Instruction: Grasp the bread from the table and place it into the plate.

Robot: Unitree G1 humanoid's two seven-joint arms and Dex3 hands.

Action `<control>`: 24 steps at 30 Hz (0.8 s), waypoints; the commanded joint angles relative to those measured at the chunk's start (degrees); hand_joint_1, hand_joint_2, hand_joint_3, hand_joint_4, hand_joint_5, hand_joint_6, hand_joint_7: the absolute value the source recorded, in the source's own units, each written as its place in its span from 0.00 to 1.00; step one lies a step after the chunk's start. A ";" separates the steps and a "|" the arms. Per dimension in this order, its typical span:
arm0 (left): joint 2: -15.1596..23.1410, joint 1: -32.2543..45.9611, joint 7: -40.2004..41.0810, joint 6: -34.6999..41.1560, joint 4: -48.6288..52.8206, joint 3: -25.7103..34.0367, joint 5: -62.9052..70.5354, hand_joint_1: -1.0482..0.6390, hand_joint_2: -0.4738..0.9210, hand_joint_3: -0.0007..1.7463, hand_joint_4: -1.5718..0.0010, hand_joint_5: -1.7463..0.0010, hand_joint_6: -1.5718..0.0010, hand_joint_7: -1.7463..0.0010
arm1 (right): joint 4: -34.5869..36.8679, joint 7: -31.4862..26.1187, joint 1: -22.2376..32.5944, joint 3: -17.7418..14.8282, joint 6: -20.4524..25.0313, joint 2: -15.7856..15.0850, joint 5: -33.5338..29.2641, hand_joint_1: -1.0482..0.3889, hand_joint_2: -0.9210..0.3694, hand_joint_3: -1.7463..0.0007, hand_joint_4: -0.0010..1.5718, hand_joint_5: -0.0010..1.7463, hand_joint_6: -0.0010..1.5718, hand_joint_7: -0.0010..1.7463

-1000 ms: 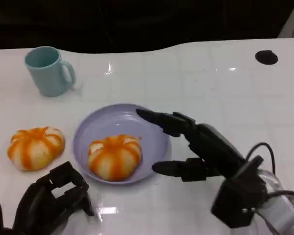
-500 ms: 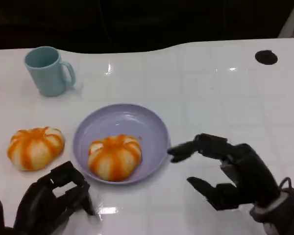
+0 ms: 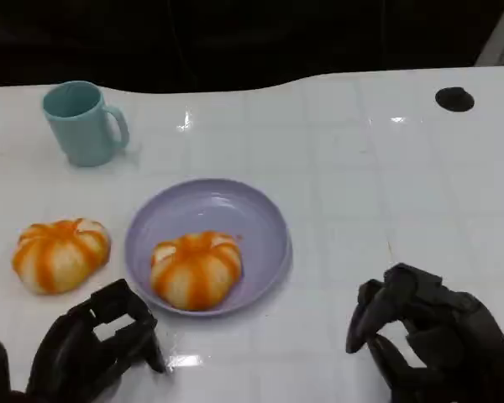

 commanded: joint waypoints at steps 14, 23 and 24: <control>0.84 0.89 -0.23 0.95 0.35 0.63 -0.11 0.33 1.00 0.10 0.52 0.02 0.57 0.18 | -2.08 3.49 6.25 -6.00 4.41 1.85 1.35 0.52 0.23 0.47 0.38 1.00 0.33 0.87; 0.97 0.71 0.01 -0.14 1.28 0.38 0.72 0.32 1.00 0.10 0.51 0.03 0.56 0.18 | 0.28 4.31 5.12 -7.83 3.47 3.34 0.67 0.54 0.24 0.47 0.39 1.00 0.34 0.87; 0.97 0.69 0.01 -0.21 1.36 0.35 0.74 0.32 1.00 0.11 0.51 0.03 0.55 0.18 | 0.50 4.36 4.99 -7.93 3.57 3.44 0.71 0.54 0.24 0.46 0.39 1.00 0.34 0.87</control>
